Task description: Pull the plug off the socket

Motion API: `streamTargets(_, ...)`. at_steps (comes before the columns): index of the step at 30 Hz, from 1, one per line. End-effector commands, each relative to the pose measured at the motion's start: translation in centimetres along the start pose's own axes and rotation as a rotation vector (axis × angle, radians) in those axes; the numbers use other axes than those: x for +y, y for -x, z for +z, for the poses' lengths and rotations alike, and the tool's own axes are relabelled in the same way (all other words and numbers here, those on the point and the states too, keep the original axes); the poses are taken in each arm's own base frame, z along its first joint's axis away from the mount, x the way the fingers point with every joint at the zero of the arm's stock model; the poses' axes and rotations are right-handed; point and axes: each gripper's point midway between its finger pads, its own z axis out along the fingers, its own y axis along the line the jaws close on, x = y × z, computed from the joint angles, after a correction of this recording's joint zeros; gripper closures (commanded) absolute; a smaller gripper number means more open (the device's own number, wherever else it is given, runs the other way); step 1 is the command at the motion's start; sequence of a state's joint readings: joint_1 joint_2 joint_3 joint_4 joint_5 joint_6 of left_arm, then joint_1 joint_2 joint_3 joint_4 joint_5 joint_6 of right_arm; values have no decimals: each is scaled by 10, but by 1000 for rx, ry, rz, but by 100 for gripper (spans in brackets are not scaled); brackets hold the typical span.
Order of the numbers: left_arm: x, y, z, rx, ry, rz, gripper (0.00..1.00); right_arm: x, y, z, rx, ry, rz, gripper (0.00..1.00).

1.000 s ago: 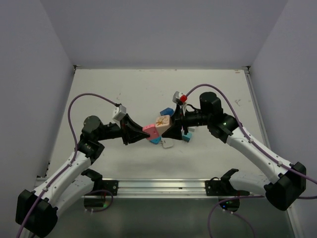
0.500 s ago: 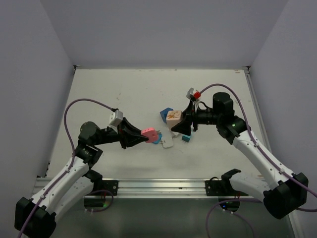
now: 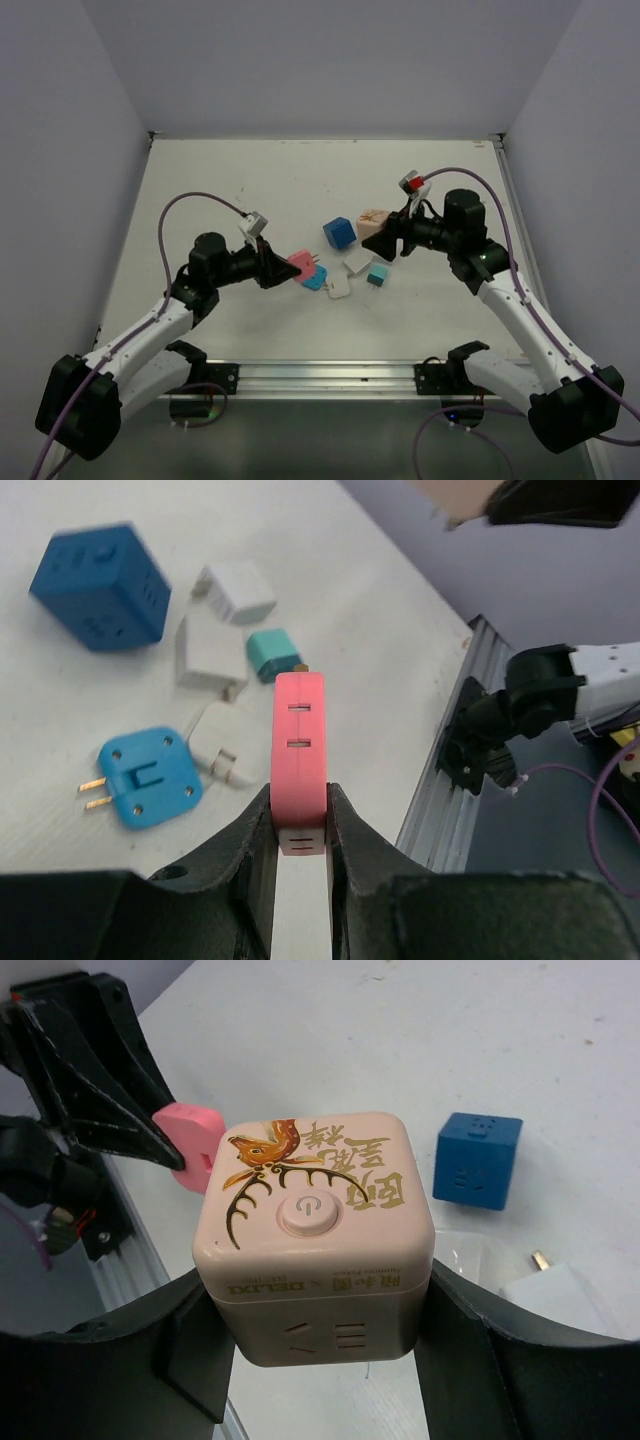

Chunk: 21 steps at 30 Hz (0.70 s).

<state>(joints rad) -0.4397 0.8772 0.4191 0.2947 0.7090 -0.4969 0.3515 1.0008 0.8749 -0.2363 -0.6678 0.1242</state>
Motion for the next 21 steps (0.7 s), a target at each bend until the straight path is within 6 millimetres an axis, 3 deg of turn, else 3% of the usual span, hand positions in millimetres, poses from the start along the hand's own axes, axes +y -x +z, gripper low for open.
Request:
streamTargets(1,42,-25,6,85,191,-152,100,-26,-5,-8,-11,-165,63,100)
streamTargets(6,68,-44,11,124,271,-257,100,-47,-14,-18,-38,-312,119,100)
streamTargets(15,118,-67,9,167,437,-394,100,-86,-51,-25,-16,-520,263,100)
streamTargets(21,129,-87,-1,161,481,-492,88,-107,-67,-33,-11,-625,323,100)
